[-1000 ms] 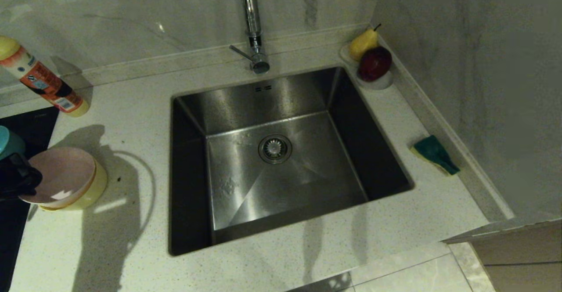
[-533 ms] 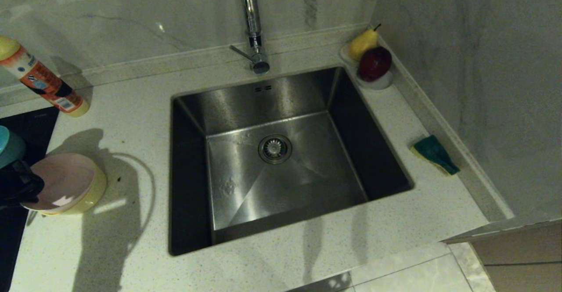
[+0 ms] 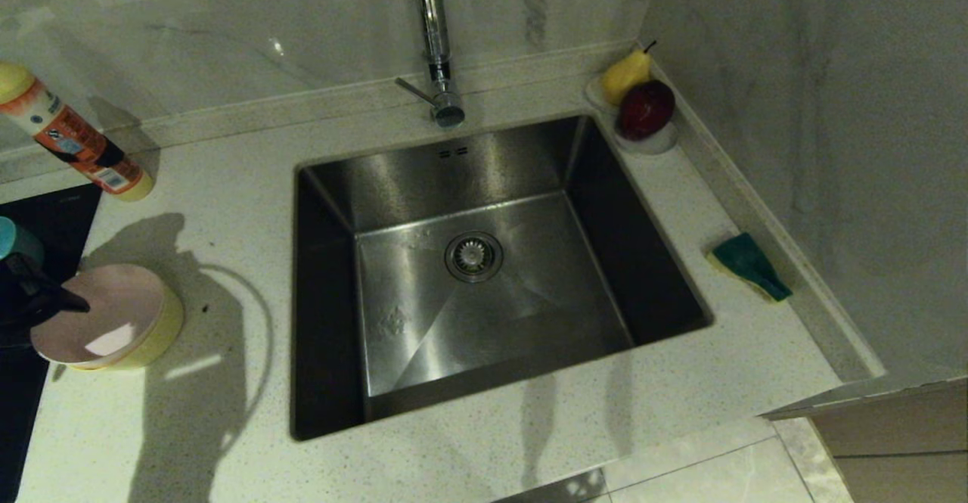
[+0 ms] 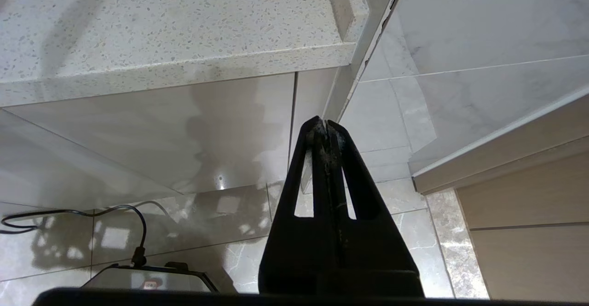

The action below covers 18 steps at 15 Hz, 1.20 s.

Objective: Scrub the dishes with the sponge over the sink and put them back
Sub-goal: Place the bowl on the bowl

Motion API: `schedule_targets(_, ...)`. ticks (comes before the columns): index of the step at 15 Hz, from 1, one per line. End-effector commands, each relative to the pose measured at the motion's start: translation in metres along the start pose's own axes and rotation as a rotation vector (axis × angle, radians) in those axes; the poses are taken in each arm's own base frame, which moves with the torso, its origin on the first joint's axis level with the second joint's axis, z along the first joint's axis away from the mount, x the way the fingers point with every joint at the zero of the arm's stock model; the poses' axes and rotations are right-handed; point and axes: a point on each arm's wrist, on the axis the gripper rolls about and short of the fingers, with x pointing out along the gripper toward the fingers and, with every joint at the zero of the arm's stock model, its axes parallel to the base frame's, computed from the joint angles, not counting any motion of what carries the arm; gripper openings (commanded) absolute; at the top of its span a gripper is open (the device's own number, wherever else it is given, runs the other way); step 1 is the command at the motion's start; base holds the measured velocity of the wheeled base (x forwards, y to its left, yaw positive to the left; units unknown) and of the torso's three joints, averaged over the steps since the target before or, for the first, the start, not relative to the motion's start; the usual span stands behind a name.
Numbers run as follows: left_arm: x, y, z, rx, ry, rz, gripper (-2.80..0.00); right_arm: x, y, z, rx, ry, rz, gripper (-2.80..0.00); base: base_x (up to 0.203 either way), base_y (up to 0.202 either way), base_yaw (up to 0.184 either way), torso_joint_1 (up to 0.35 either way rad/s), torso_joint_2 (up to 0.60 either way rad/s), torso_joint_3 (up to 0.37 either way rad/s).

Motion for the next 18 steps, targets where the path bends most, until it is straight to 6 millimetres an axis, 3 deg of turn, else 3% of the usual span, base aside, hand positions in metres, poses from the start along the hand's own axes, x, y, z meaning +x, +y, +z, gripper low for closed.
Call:
schedule_targets(1,-0.019,-0.005,0.008,-0.009,-0.07,-0.029,0.0,0.0,0.0,0.0,-0.001,0.001,0.0,-2.8,0.0,0.0,0.0,0.0,0.0,0.0)
schedule_targets(3,-0.036,-0.01,0.016,-0.016,-0.133,-0.045,0.0,0.0,0.0,0.0,-0.001,0.001,0.0,-2.8,0.0,0.0,0.0,0.0,0.0,0.0)
schedule_targets(4,-0.042,-0.01,0.019,-0.019,-0.161,-0.044,-2.8,0.0,0.0,0.0,-0.001,0.001,0.0,-2.8,0.0,0.0,0.0,0.0,0.0,0.0)
schedule_targets(8,-0.068,-0.008,0.03,-0.101,-0.203,0.026,-2.8,0.0,0.0,0.0,-0.001,0.001,0.0,-2.8,0.0,0.0,0.0,0.0,0.0,0.0)
schedule_targets(10,-0.071,-0.002,0.039,-0.132,-0.248,0.081,-2.8,0.0,0.0,0.0,-0.001,0.001,0.0,-2.8,0.0,0.0,0.0,0.0,0.0,0.0)
schedule_targets(15,-0.04,0.026,0.062,-0.245,-0.235,0.19,-2.8,0.0,0.0,0.0,-0.001,0.0,0.0,-2.8,0.0,0.0,0.0,0.0,0.0,0.0)
schedule_targets(18,-0.034,0.039,0.08,-0.356,-0.273,0.203,-2.8,0.0,0.0,0.0,-0.001,0.001,0.0,-2.8,0.0,0.0,0.0,0.0,0.0,0.0)
